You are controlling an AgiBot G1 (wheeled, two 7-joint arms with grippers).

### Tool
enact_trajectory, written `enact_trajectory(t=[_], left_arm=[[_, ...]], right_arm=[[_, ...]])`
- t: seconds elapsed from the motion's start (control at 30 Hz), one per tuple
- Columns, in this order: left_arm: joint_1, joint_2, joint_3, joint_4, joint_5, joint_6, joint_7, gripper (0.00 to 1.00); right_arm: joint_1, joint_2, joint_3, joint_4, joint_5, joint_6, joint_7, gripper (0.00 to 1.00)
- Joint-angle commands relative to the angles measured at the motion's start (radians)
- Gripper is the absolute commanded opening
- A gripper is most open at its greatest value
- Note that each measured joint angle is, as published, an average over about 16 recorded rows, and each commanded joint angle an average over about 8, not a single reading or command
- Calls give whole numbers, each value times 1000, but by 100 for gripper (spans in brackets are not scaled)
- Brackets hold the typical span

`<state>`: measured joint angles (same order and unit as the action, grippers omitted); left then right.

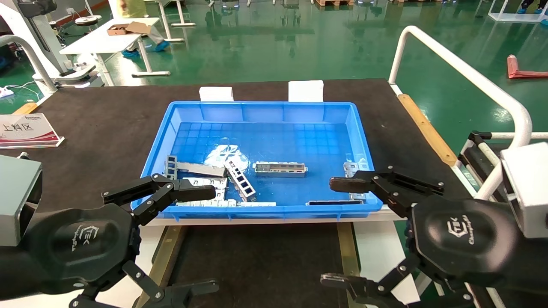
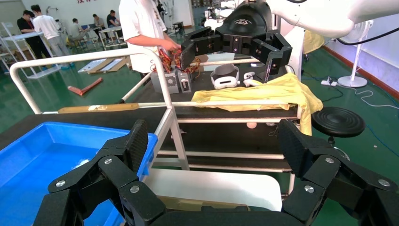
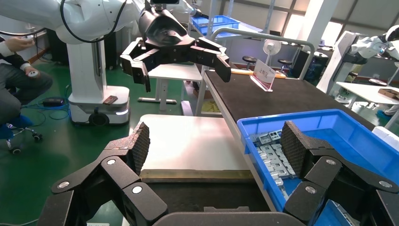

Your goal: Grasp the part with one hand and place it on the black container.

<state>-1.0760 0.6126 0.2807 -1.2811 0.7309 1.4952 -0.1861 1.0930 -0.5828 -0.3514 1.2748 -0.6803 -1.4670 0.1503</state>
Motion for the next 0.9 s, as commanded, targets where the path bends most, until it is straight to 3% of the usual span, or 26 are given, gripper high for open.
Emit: enact_trajectory(t=[0.03,0.9], left_arm=[[0,0,0,0,0,0,0,100],[-10,7,3,6,4,-2,-1,100]], right_arm=[[0,0,0,0,0,0,0,100],[0,0,0,0,0,0,0,100]])
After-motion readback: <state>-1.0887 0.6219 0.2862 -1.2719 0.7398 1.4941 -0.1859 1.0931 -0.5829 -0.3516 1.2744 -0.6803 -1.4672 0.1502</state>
